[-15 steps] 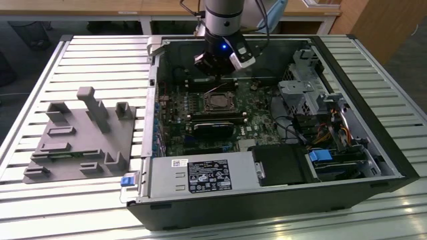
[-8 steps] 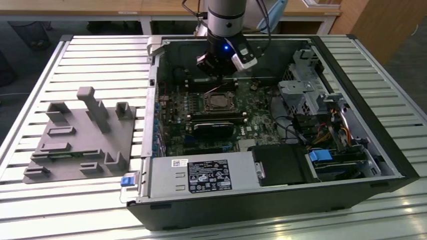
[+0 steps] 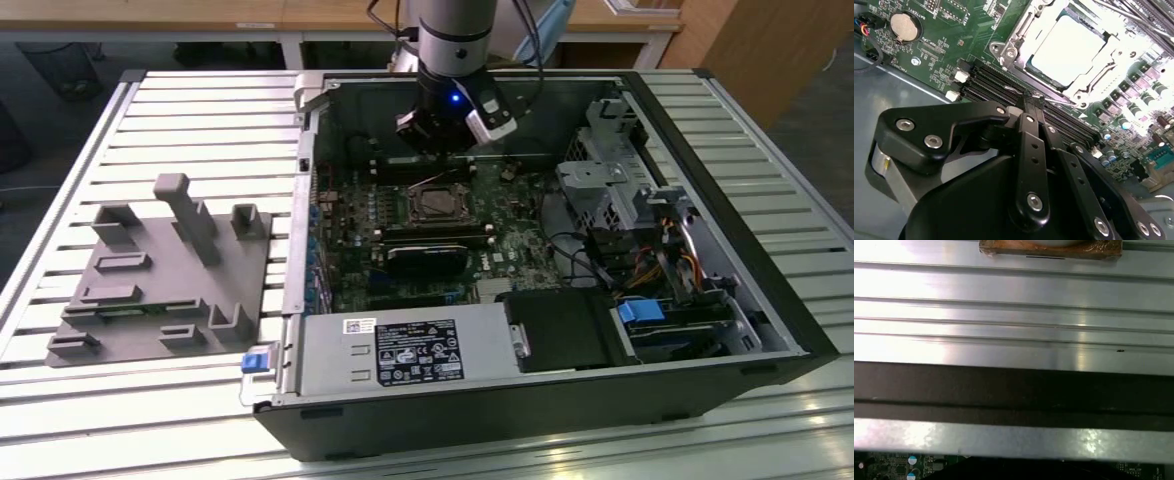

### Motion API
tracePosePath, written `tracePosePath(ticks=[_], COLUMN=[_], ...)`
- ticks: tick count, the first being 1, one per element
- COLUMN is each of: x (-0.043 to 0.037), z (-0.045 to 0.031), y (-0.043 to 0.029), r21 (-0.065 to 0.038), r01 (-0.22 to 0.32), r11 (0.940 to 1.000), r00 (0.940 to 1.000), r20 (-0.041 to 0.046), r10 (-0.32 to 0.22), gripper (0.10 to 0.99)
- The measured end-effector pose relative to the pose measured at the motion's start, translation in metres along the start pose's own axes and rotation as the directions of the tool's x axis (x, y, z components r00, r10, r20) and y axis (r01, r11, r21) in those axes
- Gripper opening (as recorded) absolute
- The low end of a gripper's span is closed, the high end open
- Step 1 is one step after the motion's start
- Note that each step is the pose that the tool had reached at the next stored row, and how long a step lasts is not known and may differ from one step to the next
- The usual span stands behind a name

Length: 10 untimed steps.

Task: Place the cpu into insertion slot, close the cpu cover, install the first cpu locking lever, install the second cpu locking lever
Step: 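Install the first cpu locking lever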

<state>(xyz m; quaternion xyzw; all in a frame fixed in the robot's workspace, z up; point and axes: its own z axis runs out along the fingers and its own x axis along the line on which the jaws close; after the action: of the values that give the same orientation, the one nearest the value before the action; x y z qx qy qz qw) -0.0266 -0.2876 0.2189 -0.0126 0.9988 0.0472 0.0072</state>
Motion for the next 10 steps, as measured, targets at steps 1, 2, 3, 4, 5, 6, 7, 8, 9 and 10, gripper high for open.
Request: tracePosePath(ticks=[1, 2, 3, 4, 5, 6, 7, 8, 9, 10], x=[-0.0006, -0.0012, -0.0018, -0.0024, -0.0031, -0.0039, -0.0045, -0.0050, -0.0056, -0.0063], z=[0.0007, 0.0013, 0.0021, 0.0031, 0.0041, 0.0050, 0.0058, 0.0067, 0.0076, 0.0085], y=[-0.0001, -0.0002, -0.0002, -0.0003, -0.0005, -0.0006, -0.0007, -0.0007, -0.0008, -0.0010], r21=[0.000, 0.000, 0.000, 0.000, 0.000, 0.000, 0.000, 0.000, 0.000, 0.000], r01=[0.000, 0.000, 0.000, 0.000, 0.000, 0.000, 0.000, 0.000, 0.000, 0.000], r11=[1.0000, 1.0000, 1.0000, 1.0000, 1.0000, 1.0000, 1.0000, 1.0000, 1.0000, 1.0000], r00=[1.0000, 1.0000, 1.0000, 1.0000, 1.0000, 1.0000, 1.0000, 1.0000, 1.0000, 1.0000], r20=[0.0000, 0.0000, 0.0000, 0.0000, 0.0000, 0.0000, 0.0000, 0.0000, 0.0000, -0.0001], r10=[0.000, 0.000, 0.000, 0.000, 0.000, 0.000, 0.000, 0.000, 0.000, 0.000], gripper=[0.106, 0.106, 0.106, 0.106, 0.106, 0.106, 0.106, 0.106, 0.106, 0.106])
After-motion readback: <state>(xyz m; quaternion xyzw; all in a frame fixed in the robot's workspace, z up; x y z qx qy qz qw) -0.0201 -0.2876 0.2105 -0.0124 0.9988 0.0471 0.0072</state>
